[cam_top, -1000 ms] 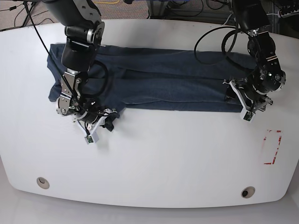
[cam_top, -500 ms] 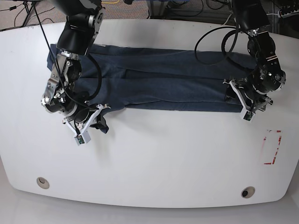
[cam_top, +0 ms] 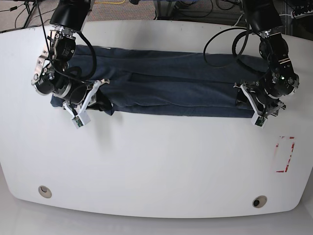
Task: Layout the t-shirt on the table in an organized manner, then fold the t-shirt properly
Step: 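Regrasp the shirt's folded end with the right gripper and pull it straight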
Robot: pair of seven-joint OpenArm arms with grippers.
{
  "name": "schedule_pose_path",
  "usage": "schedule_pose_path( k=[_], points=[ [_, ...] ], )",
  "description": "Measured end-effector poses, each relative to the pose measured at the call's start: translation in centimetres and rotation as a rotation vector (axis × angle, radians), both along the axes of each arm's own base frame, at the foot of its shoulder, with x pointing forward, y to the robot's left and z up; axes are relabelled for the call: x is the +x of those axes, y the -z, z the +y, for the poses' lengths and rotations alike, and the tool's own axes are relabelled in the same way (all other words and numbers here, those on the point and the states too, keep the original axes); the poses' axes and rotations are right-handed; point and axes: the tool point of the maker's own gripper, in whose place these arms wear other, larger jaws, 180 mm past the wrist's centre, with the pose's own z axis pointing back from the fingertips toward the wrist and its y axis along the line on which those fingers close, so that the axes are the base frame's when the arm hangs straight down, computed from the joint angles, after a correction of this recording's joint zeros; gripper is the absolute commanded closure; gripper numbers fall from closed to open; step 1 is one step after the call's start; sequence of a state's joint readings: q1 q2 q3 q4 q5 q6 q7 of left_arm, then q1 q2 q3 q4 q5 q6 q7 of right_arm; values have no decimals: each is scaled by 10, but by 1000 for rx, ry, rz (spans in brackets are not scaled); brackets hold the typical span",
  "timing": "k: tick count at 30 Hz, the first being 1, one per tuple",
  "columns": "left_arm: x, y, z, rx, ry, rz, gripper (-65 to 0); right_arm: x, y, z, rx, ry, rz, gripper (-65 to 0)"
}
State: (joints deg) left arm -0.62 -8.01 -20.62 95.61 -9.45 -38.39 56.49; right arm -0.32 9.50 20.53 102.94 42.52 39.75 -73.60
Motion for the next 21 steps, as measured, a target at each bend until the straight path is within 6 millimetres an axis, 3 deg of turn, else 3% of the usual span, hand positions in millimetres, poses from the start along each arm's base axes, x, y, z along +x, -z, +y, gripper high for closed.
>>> schedule_pose_path(
  k=[11,15,16,21],
  points=[
    [-5,6,-2,-4,4,19,-428,-50,5,9,90,-74,66,-27],
    [-7,10,-1,-5,2,33,-428,-68,13,11,76,-131,113,-176],
    [-7,11,-1,-6,1,35,-428,-73,14,12,76,-147,124,-249],
    [-7,11,-2,-8,2,33,-428,-90,21,10,59,-195,173,-465]
  ],
)
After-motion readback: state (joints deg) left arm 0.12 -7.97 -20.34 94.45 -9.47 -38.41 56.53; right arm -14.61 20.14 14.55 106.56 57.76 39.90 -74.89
